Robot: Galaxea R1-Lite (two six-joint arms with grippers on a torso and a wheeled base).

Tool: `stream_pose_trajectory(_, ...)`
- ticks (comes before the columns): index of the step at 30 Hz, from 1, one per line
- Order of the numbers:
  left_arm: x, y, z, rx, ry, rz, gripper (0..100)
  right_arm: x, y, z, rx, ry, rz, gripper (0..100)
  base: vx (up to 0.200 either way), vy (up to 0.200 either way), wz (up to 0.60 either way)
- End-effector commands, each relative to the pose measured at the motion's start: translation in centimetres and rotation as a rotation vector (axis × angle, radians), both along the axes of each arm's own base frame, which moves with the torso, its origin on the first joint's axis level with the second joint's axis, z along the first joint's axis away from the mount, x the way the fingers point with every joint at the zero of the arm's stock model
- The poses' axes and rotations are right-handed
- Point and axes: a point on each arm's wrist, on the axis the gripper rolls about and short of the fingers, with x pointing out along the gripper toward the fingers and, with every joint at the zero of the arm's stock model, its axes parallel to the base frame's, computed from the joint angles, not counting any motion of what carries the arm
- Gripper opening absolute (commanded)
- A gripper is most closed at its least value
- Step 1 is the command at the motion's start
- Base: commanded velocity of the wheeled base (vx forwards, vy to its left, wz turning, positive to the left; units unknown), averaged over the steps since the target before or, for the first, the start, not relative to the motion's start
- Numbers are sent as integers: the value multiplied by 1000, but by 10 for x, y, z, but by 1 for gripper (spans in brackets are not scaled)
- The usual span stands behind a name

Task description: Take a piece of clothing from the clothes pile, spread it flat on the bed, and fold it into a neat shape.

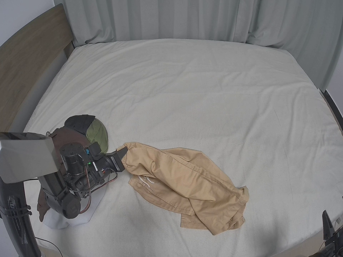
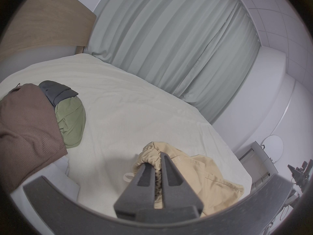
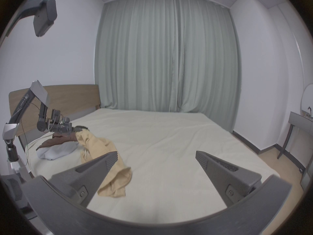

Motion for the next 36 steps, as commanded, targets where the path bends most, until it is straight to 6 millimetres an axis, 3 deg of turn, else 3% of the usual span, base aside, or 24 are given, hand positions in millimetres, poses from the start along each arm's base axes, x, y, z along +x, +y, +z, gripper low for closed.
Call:
stream_pose_trajectory(1,0,0,2,-5,-9,0,0,-9,1,60,-25,-198,-14,100,0,0,0)
stream_pose_trajectory(4,-1,0,1,-2,-5,0,0,-4,1,67,-27,-154,11,100,0,0,0)
stream_pose_trajectory(10,0,1,2,-3,-7,1,0,10,2,51,-25,21,72,100,0,0,0)
stream_pose_trajectory(21,-2,0,0,0,1,0,0,30,4,52,-15,163,175,100,0,0,0)
stream_pose_trajectory(27,-2,0,1,-1,-1,0,0,62,6,53,30,366,289,100,0,0,0)
stream_pose_trajectory(36,-1,0,0,0,1,0,0,80,11,55,51,465,427,100,0,0,0)
